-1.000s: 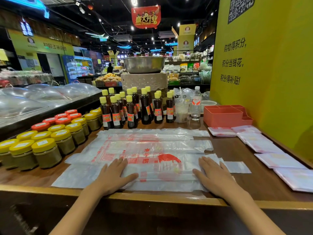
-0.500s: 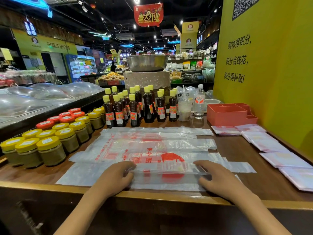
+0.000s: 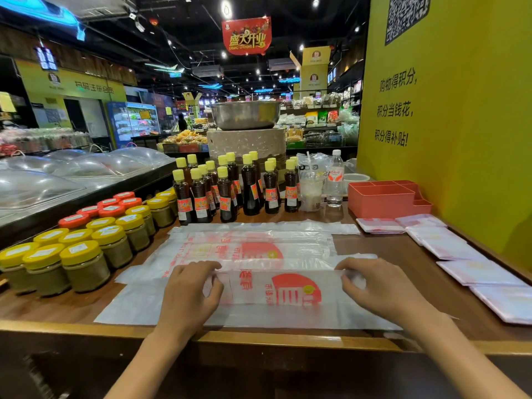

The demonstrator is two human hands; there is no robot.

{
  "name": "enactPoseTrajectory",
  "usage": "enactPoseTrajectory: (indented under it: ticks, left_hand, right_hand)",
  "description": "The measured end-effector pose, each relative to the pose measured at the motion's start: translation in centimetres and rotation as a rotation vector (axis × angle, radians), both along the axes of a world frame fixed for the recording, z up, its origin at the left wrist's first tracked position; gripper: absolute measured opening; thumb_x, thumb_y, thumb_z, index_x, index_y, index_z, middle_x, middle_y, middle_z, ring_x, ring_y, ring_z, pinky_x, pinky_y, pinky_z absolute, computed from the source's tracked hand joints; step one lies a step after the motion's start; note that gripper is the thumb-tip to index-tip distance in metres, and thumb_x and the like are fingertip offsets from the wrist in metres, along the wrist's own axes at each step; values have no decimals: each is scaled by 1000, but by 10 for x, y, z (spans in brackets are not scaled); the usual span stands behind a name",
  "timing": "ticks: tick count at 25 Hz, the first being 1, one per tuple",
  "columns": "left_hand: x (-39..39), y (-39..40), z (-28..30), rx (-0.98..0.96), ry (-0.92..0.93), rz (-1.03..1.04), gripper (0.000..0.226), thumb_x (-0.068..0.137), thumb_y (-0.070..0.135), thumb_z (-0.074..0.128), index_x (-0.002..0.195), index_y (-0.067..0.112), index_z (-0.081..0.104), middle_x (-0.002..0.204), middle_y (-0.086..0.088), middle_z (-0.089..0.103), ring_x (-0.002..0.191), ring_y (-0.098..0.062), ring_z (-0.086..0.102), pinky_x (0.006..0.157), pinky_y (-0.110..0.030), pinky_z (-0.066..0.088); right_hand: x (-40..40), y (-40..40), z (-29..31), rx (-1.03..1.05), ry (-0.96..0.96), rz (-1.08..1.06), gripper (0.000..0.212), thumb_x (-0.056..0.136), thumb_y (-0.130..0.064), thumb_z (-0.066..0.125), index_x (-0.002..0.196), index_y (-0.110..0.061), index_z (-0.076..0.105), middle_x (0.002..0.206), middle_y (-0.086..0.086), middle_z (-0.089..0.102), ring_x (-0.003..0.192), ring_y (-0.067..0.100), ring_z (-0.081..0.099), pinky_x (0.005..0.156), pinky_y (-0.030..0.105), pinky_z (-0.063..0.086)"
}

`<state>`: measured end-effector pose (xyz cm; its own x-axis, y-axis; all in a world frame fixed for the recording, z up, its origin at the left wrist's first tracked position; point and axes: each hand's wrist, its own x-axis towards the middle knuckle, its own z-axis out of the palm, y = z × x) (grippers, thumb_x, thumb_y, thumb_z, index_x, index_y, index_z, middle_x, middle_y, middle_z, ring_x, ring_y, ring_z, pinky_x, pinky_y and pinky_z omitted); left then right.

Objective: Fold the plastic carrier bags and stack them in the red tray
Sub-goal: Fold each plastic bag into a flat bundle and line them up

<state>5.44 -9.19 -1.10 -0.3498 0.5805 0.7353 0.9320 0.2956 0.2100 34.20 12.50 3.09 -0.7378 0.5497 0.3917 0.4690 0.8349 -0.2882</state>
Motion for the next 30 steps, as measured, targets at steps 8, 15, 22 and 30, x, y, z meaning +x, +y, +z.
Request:
enactPoseTrajectory:
  ticks: [8, 15, 22, 30]
  left_hand:
    - [24, 59, -1, -336, -112, -92, 58, 102, 37, 46, 156, 24, 28, 163, 7, 22, 151, -13, 17, 119, -29, 3]
    - [25, 79, -23, -763, -156, -154, 60, 105, 47, 24, 160, 29, 7, 167, 8, 4, 153, -8, 0, 125, -41, -3]
    - [25, 77, -24, -819, -146, -115, 62, 104, 53, 19, 159, 32, 1, 167, 10, -4, 153, -8, -7, 124, -41, -6]
    - [4, 66, -19, -868, -248, -58, 121, 55, 96, -16, 158, 33, -5, 165, 7, -12, 153, -16, -11, 123, -44, -6]
  right_hand:
    - [-88, 3, 2, 58, -208, -20, 50, 102, -39, 45, 148, -22, 45, 150, -1, 50, 139, 17, 42, 119, 36, 20]
    - [-123, -41, -56, -5, -316, 54, 54, 106, -39, 26, 157, -22, 24, 164, 2, 26, 150, 19, 21, 124, 44, 10]
    - [-117, -35, -61, -146, -413, -98, 66, 104, -55, 16, 162, -24, 4, 169, 0, -3, 155, 25, -9, 121, 53, -9]
    - [-34, 25, -57, -248, -439, -380, 75, 101, -62, 11, 161, -19, -3, 168, 6, -9, 155, 25, -9, 123, 54, -3]
